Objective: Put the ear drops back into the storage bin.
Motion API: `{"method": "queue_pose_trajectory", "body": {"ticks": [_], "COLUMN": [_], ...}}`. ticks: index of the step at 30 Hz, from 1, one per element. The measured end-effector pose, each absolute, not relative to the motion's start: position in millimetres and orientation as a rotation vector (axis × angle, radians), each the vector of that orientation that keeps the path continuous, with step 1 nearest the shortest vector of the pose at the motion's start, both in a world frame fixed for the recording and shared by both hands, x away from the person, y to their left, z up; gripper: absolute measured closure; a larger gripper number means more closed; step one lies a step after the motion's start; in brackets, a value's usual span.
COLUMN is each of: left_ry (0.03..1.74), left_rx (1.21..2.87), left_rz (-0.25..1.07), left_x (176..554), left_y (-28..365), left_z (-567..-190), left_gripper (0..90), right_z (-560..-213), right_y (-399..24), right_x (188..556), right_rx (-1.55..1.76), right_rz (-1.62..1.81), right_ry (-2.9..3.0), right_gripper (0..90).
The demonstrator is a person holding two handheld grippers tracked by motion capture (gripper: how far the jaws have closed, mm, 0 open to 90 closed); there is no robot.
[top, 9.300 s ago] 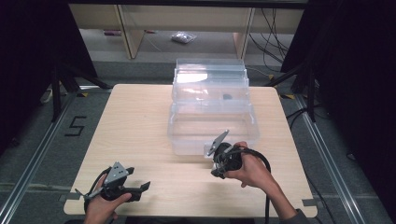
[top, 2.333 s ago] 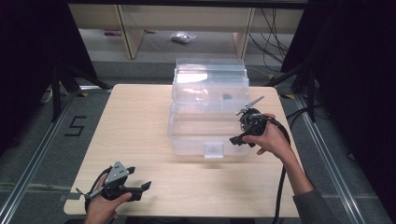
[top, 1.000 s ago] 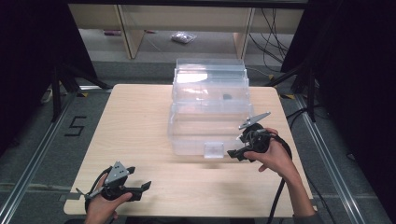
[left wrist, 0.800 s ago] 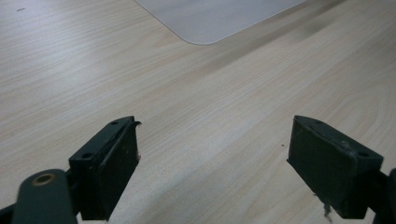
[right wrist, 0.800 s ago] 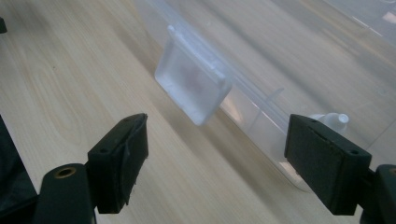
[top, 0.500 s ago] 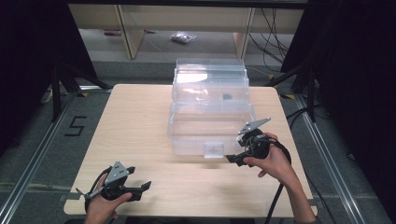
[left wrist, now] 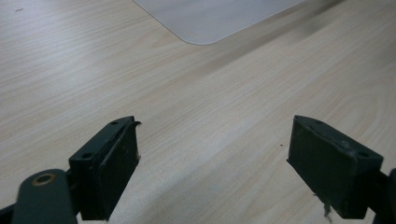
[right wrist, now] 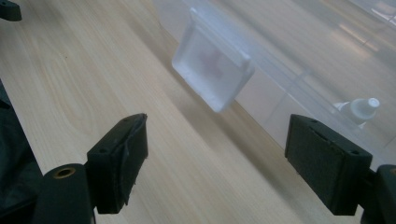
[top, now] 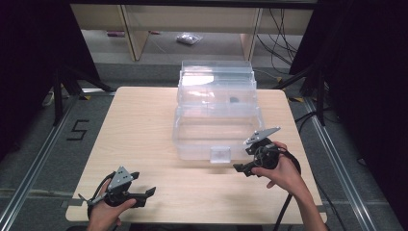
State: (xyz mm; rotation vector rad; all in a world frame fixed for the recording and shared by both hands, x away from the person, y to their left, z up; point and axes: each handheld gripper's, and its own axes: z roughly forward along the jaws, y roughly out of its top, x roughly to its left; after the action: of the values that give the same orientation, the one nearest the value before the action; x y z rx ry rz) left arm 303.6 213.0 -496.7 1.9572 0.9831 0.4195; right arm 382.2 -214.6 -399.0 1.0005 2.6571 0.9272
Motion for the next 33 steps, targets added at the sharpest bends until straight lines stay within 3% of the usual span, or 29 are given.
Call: {"method": "queue_pose_trajectory", "body": {"ticks": [33], "left_ry": [0.98], "left_rx": [1.955], "left_rz": [0.418], "left_x": [303.5], "left_y": [212.3], "left_z": [-497.2], "left_gripper": [15.5], "right_z": [-430.6], "right_y": [-214.8], "right_x": [361.9], "right_rx": [0.925], "right_rz": [0.949], "right_ry": [2.661], "right_gripper": [22.0]}}
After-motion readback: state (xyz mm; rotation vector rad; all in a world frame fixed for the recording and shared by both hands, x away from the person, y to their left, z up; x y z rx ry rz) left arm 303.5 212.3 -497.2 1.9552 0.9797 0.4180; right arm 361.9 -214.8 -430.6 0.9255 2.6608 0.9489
